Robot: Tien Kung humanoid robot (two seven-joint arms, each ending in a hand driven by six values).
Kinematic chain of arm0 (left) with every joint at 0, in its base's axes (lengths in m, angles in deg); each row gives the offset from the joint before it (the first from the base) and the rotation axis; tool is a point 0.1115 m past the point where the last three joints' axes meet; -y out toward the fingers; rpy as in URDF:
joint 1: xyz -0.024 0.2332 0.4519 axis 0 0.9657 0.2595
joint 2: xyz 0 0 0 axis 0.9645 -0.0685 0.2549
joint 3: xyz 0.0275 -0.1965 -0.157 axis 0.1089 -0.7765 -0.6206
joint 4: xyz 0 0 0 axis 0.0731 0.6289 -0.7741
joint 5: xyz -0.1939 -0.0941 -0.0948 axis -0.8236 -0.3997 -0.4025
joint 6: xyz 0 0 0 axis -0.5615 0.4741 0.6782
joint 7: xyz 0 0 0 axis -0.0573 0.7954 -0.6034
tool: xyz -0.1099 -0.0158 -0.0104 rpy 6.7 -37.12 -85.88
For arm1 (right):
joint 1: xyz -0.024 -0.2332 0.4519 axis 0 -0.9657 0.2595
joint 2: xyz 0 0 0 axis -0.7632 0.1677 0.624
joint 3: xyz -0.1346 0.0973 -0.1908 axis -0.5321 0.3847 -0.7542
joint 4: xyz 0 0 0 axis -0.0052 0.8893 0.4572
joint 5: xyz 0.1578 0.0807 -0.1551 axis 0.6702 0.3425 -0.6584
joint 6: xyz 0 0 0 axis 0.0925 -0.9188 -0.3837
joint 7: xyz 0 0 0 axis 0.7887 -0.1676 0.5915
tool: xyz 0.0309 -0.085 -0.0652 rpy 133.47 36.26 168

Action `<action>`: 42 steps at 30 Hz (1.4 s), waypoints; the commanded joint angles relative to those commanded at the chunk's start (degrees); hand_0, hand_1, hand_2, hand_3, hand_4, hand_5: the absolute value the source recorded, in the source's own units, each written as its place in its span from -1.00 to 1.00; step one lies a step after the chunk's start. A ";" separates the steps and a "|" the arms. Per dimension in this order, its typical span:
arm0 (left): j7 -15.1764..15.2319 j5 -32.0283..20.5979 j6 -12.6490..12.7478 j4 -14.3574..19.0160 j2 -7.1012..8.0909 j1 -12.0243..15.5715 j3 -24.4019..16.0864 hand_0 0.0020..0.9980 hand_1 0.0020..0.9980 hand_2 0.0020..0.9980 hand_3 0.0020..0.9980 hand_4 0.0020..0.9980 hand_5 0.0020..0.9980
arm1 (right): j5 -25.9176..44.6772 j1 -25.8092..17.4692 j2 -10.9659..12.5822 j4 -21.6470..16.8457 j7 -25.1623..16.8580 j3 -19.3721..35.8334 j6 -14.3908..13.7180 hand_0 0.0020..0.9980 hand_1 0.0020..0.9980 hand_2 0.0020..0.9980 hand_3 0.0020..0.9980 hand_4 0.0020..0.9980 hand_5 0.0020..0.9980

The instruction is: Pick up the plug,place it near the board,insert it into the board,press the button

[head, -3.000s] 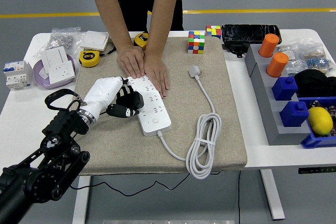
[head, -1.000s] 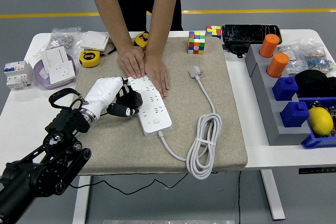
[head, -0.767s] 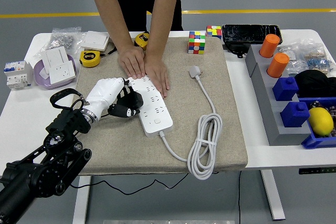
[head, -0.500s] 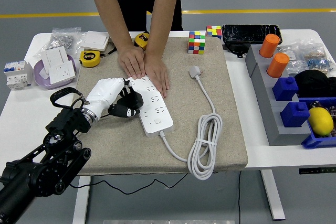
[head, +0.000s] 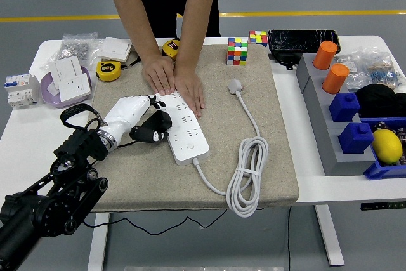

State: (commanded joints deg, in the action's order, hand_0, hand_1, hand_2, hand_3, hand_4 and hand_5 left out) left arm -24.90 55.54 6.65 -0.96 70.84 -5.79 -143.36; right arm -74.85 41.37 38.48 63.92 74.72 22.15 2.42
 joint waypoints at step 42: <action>1.17 -36.56 2.50 23.36 0.18 19.33 -2.69 0.79 0.91 0.82 0.74 1.00 1.00 | 0.57 -0.31 -0.03 0.00 0.07 -0.31 -0.22 0.62 0.43 0.44 0.52 1.00 0.98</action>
State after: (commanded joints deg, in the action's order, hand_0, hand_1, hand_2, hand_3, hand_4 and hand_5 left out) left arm -23.74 18.97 9.15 22.39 71.02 13.54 -146.05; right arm -74.28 41.05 38.45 63.92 74.79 21.84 2.20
